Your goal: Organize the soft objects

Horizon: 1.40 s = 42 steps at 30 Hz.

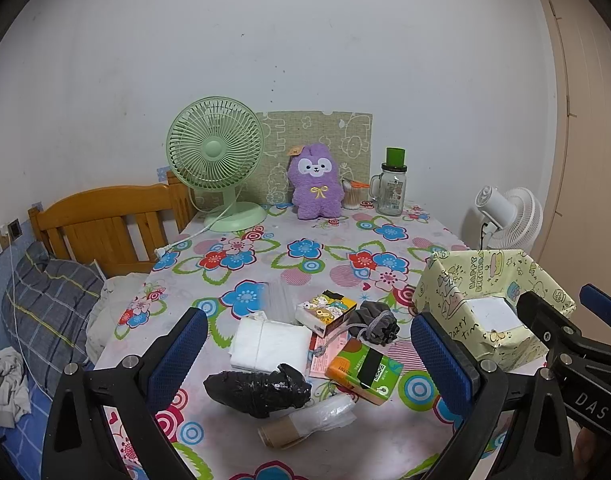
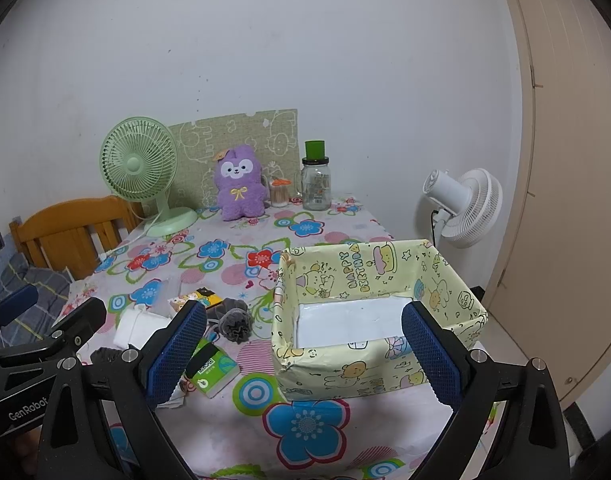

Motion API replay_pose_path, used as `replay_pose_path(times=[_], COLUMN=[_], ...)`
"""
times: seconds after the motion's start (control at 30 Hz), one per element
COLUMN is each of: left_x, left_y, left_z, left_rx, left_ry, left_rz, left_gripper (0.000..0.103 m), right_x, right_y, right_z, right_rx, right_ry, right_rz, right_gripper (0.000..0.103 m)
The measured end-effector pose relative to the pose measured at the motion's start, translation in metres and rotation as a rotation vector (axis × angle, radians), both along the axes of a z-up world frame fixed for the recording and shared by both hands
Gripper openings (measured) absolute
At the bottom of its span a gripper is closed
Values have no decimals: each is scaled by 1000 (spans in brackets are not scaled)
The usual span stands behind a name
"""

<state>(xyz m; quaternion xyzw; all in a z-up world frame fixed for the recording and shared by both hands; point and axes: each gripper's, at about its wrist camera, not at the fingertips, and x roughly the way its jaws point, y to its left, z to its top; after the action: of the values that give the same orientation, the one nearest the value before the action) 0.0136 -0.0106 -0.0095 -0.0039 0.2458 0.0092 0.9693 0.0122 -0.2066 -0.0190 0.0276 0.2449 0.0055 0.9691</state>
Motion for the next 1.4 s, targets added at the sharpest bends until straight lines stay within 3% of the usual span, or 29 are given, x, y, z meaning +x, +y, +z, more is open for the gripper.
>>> replay_pose_path(times=[1.2, 1.4], left_x=[0, 2], left_y=[-1, 3], left_z=[2, 0], left_rx=[8, 13], left_ry=[-3, 8], left_rz=[0, -2], left_gripper=[102, 98], right_x=[-5, -1], right_y=[1, 6], right_z=[6, 2], right_rx=[5, 7], right_ry=[-23, -13], right_rz=[12, 22], right_gripper=[99, 97])
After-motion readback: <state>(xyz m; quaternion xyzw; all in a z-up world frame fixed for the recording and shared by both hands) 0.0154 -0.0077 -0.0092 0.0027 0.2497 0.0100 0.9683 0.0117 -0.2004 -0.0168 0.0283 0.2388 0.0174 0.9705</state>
